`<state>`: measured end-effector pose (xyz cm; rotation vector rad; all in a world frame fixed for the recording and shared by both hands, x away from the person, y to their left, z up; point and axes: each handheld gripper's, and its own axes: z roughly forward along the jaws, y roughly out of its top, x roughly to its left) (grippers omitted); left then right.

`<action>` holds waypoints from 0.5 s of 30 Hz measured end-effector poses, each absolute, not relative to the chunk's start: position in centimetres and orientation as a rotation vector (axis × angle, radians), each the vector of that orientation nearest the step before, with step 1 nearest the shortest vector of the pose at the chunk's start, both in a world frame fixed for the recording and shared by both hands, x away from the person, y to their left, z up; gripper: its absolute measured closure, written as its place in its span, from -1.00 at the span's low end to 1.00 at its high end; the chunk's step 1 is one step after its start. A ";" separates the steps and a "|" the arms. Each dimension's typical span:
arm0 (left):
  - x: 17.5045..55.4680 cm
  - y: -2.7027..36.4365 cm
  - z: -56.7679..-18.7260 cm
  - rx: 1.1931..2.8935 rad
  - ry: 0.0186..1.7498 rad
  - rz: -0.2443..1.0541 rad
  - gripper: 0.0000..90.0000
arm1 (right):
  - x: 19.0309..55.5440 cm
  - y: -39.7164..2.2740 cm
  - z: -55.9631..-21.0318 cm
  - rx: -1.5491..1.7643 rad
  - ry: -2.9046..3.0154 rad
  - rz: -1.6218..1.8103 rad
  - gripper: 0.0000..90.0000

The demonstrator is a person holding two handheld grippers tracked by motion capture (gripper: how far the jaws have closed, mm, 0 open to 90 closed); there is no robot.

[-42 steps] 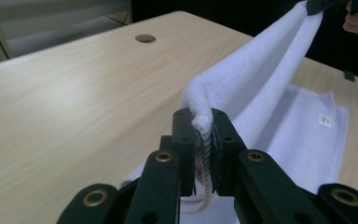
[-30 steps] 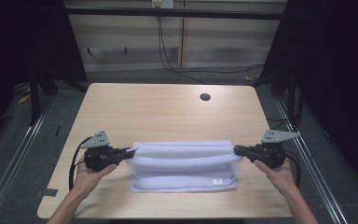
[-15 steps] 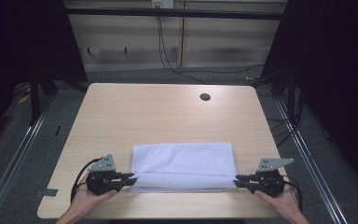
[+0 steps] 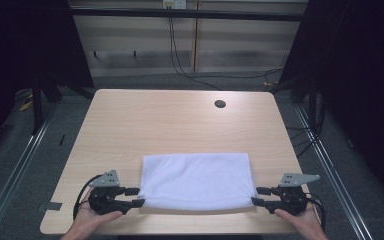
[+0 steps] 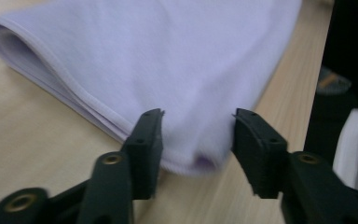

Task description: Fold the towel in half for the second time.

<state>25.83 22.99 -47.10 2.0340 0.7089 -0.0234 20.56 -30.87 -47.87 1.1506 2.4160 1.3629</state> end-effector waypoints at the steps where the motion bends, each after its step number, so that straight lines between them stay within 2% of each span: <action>1: 26.1 23.3 -46.8 1.999 0.739 -0.008 -0.01 | 20.6 -31.1 -47.6 1.161 2.367 1.382 0.05; 3: 26.7 24.0 -46.4 1.953 0.780 0.035 -0.11 | 20.9 -31.6 -47.0 1.176 2.276 1.423 -0.03; 5: 27.2 24.9 -46.2 1.904 0.835 0.075 -0.15 | 21.2 -32.2 -46.4 1.198 2.194 1.440 -0.13; 8: 27.8 26.2 -46.3 1.866 0.901 0.130 -0.21 | 21.9 -32.9 -45.3 1.251 2.078 1.472 -0.18; 10: 27.9 27.1 -46.4 1.830 0.945 0.119 -0.28 | 22.3 -33.1 -44.8 1.253 2.023 1.483 -0.23; 12: 27.7 27.6 -46.5 1.824 0.978 0.191 -0.33 | 22.2 -32.9 -45.3 1.268 1.926 1.460 -0.23; 15: 27.2 28.0 -46.8 1.836 0.993 0.211 -0.44 | 22.1 -32.9 -46.4 1.330 1.951 1.426 -0.26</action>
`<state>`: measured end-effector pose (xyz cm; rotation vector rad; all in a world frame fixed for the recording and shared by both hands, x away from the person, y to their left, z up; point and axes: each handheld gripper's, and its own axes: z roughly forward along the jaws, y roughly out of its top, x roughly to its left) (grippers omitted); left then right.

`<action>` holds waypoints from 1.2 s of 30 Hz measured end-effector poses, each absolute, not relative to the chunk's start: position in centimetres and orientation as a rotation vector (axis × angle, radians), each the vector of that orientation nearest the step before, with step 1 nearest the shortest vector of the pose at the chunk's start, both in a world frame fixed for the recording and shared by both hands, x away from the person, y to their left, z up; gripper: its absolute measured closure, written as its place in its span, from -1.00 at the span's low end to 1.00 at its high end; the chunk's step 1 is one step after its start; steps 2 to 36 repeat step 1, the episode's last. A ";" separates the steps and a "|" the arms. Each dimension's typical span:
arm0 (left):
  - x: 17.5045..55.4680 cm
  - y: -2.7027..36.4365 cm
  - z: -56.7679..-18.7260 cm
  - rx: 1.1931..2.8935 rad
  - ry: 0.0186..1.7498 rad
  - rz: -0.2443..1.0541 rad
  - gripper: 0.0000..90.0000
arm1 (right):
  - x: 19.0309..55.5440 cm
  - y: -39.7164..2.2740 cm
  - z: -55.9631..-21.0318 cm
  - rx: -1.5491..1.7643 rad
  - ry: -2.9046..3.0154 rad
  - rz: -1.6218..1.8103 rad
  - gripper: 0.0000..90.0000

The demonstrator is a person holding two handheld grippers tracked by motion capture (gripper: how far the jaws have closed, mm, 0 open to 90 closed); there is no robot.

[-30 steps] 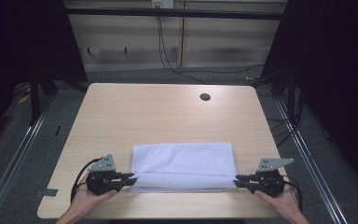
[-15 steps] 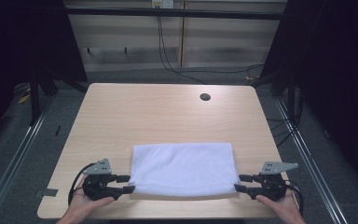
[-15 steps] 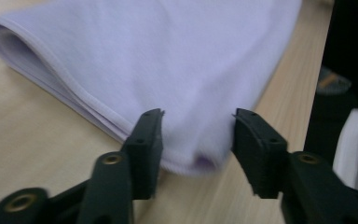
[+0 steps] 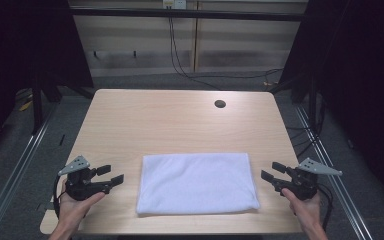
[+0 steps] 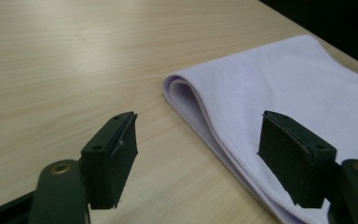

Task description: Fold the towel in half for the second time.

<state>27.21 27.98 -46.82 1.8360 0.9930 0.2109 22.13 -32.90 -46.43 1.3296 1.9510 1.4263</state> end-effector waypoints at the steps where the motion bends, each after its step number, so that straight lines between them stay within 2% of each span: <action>1: 27.2 28.0 -46.8 1.836 0.993 0.211 -0.46 | 22.1 -32.9 -46.4 1.330 1.951 1.426 -0.26; 36: 27.2 28.0 -46.8 1.836 0.993 0.211 -0.46 | 22.1 -32.9 -46.4 1.330 1.951 1.426 -0.26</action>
